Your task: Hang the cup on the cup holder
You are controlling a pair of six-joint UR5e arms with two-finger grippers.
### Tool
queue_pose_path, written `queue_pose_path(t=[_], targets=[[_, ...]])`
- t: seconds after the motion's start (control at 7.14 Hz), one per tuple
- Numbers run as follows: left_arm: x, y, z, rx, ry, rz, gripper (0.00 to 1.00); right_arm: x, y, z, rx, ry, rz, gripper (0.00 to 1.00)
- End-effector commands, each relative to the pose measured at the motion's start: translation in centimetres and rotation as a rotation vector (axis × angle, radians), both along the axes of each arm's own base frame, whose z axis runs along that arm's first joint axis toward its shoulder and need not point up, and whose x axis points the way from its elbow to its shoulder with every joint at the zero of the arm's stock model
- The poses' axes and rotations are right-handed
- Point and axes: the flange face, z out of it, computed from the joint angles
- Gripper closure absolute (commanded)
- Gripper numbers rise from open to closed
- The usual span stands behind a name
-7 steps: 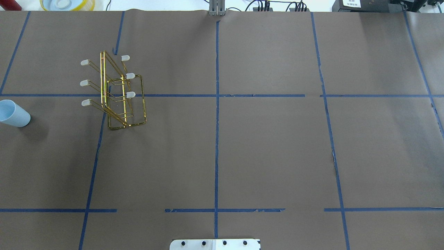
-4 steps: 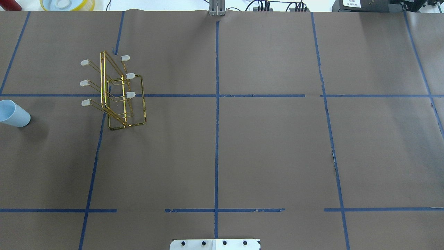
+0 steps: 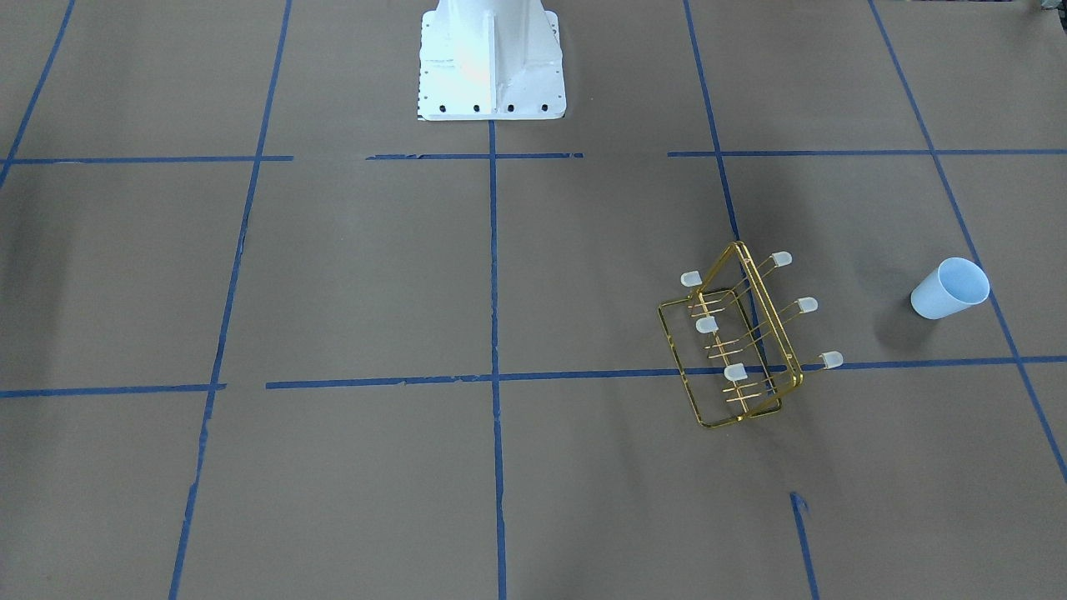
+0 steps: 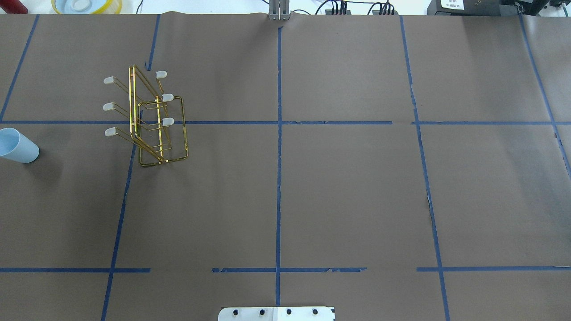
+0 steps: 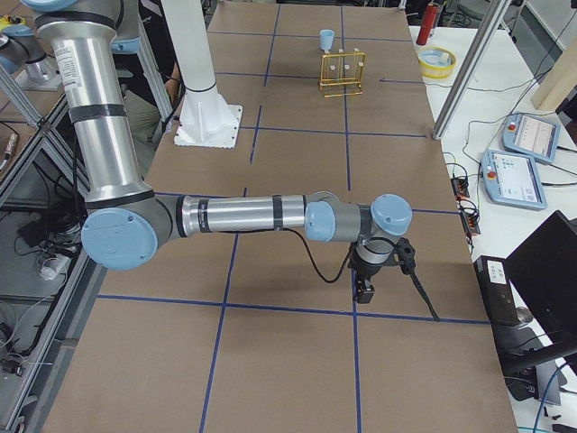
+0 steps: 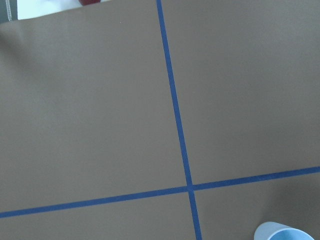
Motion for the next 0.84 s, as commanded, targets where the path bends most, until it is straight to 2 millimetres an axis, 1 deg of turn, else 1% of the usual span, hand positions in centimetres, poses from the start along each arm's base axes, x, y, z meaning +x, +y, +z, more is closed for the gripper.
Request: queue_pose_path(t=[0.0, 0.14, 0.28, 0.42, 0.56, 0.7], targets=[[1.3, -0.7, -2.0, 0.082, 0.001, 0.003, 0.0, 0.0, 0.0, 0.0, 0.0, 0.0, 0.0, 0.0], [2.4, -0.9, -2.9, 0.091, 0.044, -0.073, 0.0, 0.0, 0.0, 0.0, 0.0, 0.0, 0.0, 0.0], [3.4, -0.4, -3.9, 0.129, 0.104, -0.152, 0.0, 0.0, 0.0, 0.0, 0.0, 0.0, 0.0, 0.0], [4.5, 1.4, -3.9, 0.182, 0.181, -0.219, 0.0, 0.1, 0.0, 0.0, 0.0, 0.0, 0.002, 0.0], [5.6, 4.9, -2.1, 0.294, 0.219, -0.241, 0.0, 0.0, 0.0, 0.0, 0.0, 0.0, 0.0, 0.0], [6.3, 7.4, -0.3, 0.361, 0.205, -0.287, 0.0, 0.0, 0.0, 0.0, 0.0, 0.0, 0.0, 0.0]])
